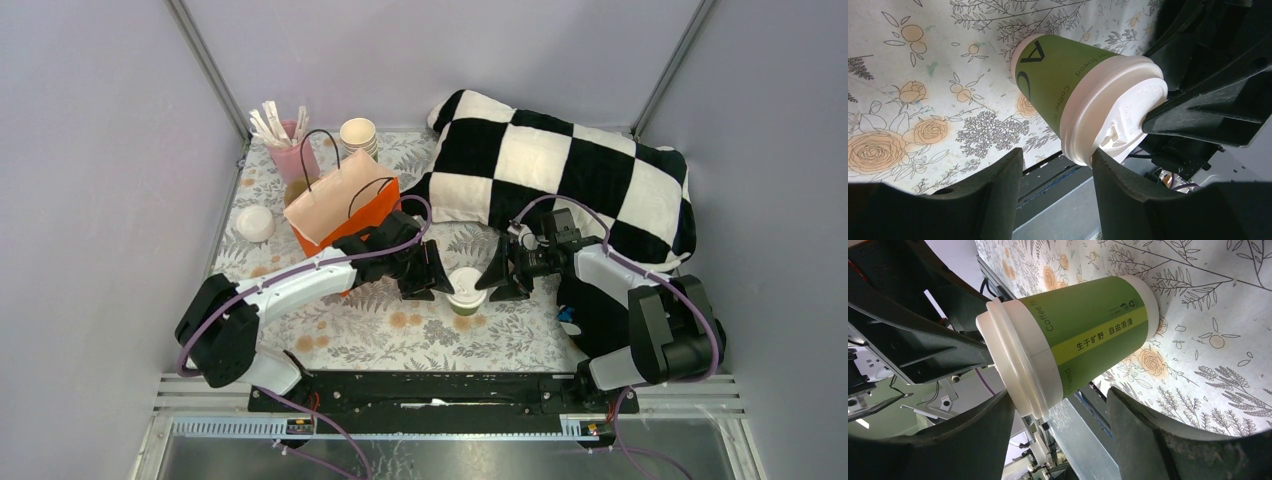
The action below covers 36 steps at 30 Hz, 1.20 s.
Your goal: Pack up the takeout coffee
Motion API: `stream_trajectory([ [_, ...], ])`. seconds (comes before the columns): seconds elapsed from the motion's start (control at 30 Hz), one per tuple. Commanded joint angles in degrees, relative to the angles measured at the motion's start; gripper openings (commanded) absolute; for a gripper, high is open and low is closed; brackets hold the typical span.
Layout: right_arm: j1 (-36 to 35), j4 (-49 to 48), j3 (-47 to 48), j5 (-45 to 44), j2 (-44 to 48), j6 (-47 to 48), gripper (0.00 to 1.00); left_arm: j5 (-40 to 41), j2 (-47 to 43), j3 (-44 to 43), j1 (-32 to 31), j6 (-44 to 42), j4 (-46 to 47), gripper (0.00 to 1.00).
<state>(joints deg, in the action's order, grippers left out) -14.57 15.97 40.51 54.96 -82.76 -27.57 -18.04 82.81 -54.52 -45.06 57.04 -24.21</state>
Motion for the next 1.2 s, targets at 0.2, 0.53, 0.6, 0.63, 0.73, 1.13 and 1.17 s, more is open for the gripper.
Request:
stream_trajectory([
  [0.2, 0.15, -0.80, 2.41, 2.75, 4.17, -3.59, 0.76, 3.50, -0.36, -2.40, 0.06, -2.81, -1.96, 0.59],
  [0.53, 1.20, -21.55, -11.20, 2.32, -2.03, -12.47, 0.54, 3.32, 0.98, -1.75, 0.06, -3.48, -1.18, 0.61],
  [0.6, 1.21, -14.52, -8.05, 0.99, -0.10, -9.09, 0.55, 3.36, 1.02, -2.27, 0.06, -3.98, -1.78, 0.61],
  [0.63, 1.21, -10.59, -5.89, 0.20, 2.04, -7.30, 0.58, 3.44, 1.04, -2.78, 0.10, -4.36, -2.21, 0.61],
  [0.73, 1.25, -4.36, -0.82, -1.19, 6.85, -5.18, 0.68, 3.54, 1.32, -4.14, 0.06, -5.02, -2.85, 0.62],
  [1.13, 1.13, 1.03, -0.48, -7.99, 0.19, 0.55, 0.68, 3.60, 2.24, -5.30, 0.10, -6.62, -3.13, 0.62],
  [1.17, 1.14, 3.70, 1.69, -8.57, 1.50, 1.27, 0.69, 3.69, 2.13, -5.71, 0.06, -6.69, -3.27, 0.63],
])
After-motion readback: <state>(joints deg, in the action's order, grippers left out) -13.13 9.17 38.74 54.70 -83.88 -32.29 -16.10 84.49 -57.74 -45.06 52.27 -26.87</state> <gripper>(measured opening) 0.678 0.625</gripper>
